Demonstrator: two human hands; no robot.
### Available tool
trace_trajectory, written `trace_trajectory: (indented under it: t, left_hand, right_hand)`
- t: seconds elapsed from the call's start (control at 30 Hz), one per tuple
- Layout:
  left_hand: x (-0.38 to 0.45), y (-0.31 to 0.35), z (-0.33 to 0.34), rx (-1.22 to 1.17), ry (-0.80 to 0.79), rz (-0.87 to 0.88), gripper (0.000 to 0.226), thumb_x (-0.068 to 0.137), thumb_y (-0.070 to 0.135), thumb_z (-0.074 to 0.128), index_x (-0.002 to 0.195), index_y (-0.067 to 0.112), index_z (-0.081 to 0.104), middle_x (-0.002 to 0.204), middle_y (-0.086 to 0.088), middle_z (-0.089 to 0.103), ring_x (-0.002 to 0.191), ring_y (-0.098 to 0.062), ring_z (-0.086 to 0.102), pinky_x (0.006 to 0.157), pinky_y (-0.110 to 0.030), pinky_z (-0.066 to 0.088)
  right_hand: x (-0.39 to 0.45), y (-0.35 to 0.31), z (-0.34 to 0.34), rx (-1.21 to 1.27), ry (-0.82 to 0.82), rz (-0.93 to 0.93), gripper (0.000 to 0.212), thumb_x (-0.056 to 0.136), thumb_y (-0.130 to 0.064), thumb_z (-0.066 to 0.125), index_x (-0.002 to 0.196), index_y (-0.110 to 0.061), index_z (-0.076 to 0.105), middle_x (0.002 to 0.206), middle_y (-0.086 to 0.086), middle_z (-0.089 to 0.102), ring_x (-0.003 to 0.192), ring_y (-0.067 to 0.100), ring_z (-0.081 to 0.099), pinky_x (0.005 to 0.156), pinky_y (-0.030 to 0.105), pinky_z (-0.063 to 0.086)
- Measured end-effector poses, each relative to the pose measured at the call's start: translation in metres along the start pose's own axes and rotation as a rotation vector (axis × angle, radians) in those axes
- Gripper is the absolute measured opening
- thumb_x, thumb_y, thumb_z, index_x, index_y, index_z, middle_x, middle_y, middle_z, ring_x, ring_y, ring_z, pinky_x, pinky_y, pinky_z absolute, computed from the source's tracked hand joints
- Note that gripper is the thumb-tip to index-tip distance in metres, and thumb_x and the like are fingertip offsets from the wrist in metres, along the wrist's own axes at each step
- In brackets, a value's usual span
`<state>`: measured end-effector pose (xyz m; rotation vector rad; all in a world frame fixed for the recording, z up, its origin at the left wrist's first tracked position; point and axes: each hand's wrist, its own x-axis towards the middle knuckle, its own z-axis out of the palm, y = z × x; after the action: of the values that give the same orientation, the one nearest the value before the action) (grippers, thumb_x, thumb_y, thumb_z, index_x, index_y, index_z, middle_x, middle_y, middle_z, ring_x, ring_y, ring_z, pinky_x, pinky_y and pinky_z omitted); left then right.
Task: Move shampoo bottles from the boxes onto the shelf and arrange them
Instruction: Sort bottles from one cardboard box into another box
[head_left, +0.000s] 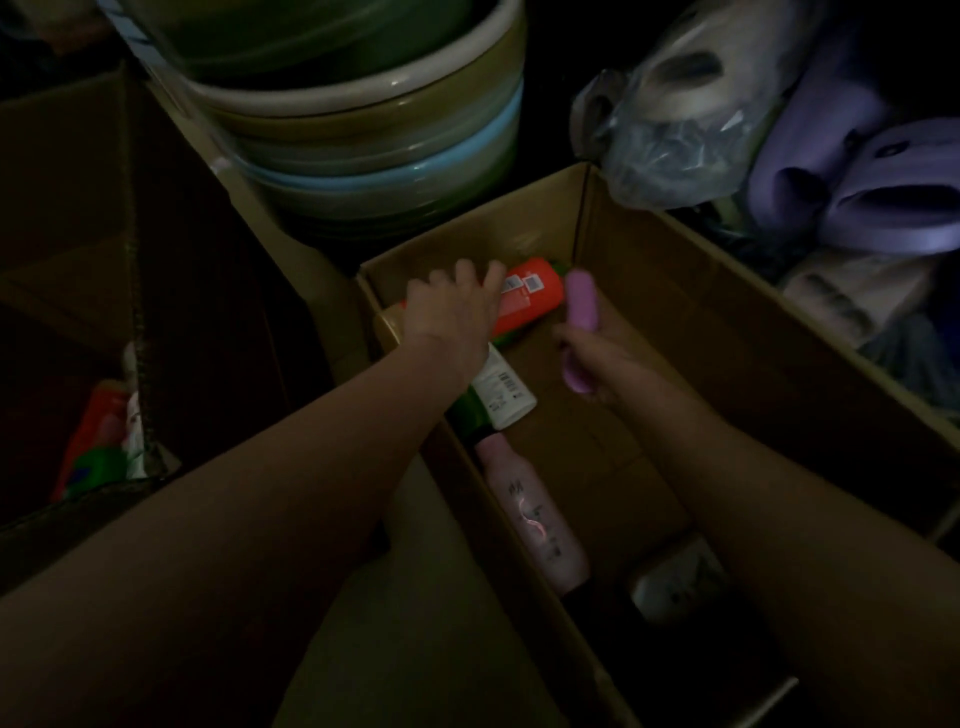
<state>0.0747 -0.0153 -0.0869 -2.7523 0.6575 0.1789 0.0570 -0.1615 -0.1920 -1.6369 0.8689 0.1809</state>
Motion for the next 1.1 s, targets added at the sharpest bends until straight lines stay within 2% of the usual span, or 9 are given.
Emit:
trace_trajectory:
  t: [0.1,0.2,0.37,0.47,0.57,0.7,0.9,1.0,1.1]
  left_hand:
    - [-0.004,0.0,-0.031,-0.065,0.17,0.013,0.081,0.085,0.034,0.062,0.145,0.016,0.01,0.136,-0.017,0.036,0.12,-0.038,0.044,0.09,-0.047,0.041]
    - [-0.015,-0.021,-0.071,-0.203,0.424,0.011,0.075,0.088,0.037,0.056,0.145,0.013,0.015,0.135,-0.016,0.038,0.119,-0.037,0.046,0.086,-0.046,0.043]
    - [-0.064,-0.107,-0.124,-0.474,0.821,-0.04,0.075,0.089,0.042,0.054,0.146,0.009,0.018,0.142,-0.013,0.036,0.124,-0.029,0.044,0.094,-0.04,0.041]
    - [-0.101,-0.171,-0.126,-0.592,0.951,-0.16,0.072,0.089,0.038,0.054,0.145,0.006,0.021,0.143,-0.014,0.036,0.125,-0.03,0.044,0.098,-0.04,0.038]
    - [-0.131,-0.225,-0.104,-0.653,0.86,-0.403,0.078,0.088,0.036,0.058,0.145,0.004,0.016,0.146,-0.016,0.03,0.127,-0.034,0.042,0.101,-0.045,0.037]
    - [-0.158,-0.261,-0.049,-0.588,0.385,-0.663,0.089,0.085,0.032,0.063,0.147,0.006,0.005,0.142,-0.023,0.028,0.121,-0.042,0.044,0.094,-0.047,0.04]
    - [-0.185,-0.265,0.022,-0.491,-0.315,-0.64,0.092,0.082,0.027,0.068,0.148,0.018,0.004,0.146,-0.018,0.023,0.128,-0.036,0.038,0.097,-0.043,0.041]
    - [-0.187,-0.267,0.031,-0.442,-0.375,-0.537,0.091,0.085,0.034,0.064,0.149,0.016,0.0,0.15,-0.014,0.015,0.131,-0.034,0.034,0.099,-0.043,0.04]
    - [-0.176,-0.269,0.025,-0.338,-0.14,-0.461,0.079,0.088,0.029,0.059,0.147,0.014,0.009,0.145,-0.016,0.025,0.125,-0.034,0.041,0.092,-0.042,0.043]
  right_hand:
    - [-0.045,-0.033,0.006,0.222,-0.004,-0.141,0.053,0.07,-0.033,0.068,0.112,-0.005,0.056,0.098,0.017,0.061,0.07,0.022,0.058,0.06,0.031,0.047]
    - [-0.095,-0.076,0.016,0.379,0.004,-0.375,0.082,0.045,-0.042,0.067,0.119,-0.008,0.052,0.102,0.016,0.063,0.078,0.023,0.06,0.066,0.034,0.05]
    - [-0.189,-0.158,0.053,0.376,-0.044,-0.785,0.096,0.05,-0.04,0.066,0.135,-0.006,0.035,0.12,0.009,0.056,0.099,0.022,0.059,0.079,0.034,0.055]
    - [-0.235,-0.197,0.09,0.271,-0.097,-0.929,0.088,0.041,-0.046,0.062,0.118,-0.011,0.039,0.102,-0.003,0.052,0.099,0.026,0.056,0.084,0.044,0.052]
    - [-0.268,-0.216,0.139,0.135,-0.127,-0.966,0.086,0.034,-0.057,0.053,0.107,-0.011,0.047,0.098,0.006,0.055,0.085,0.019,0.056,0.071,0.033,0.047]
    - [-0.28,-0.22,0.194,-0.396,-0.243,-0.896,0.082,0.073,-0.042,0.069,0.136,-0.004,0.034,0.132,0.013,0.049,0.117,0.029,0.052,0.091,0.033,0.043]
    - [-0.268,-0.174,0.254,-0.993,-0.397,-0.578,0.087,0.079,-0.035,0.069,0.147,-0.014,0.018,0.137,0.018,0.04,0.111,0.032,0.055,0.087,0.032,0.052]
    - [-0.256,-0.154,0.255,-1.145,-0.457,-0.43,0.073,0.087,-0.028,0.062,0.145,-0.012,0.022,0.141,0.017,0.035,0.118,0.033,0.049,0.097,0.038,0.048]
    - [-0.252,-0.148,0.245,-1.297,-0.526,-0.484,0.049,0.096,-0.023,0.049,0.139,-0.006,0.033,0.141,0.014,0.04,0.121,0.028,0.047,0.098,0.033,0.043]
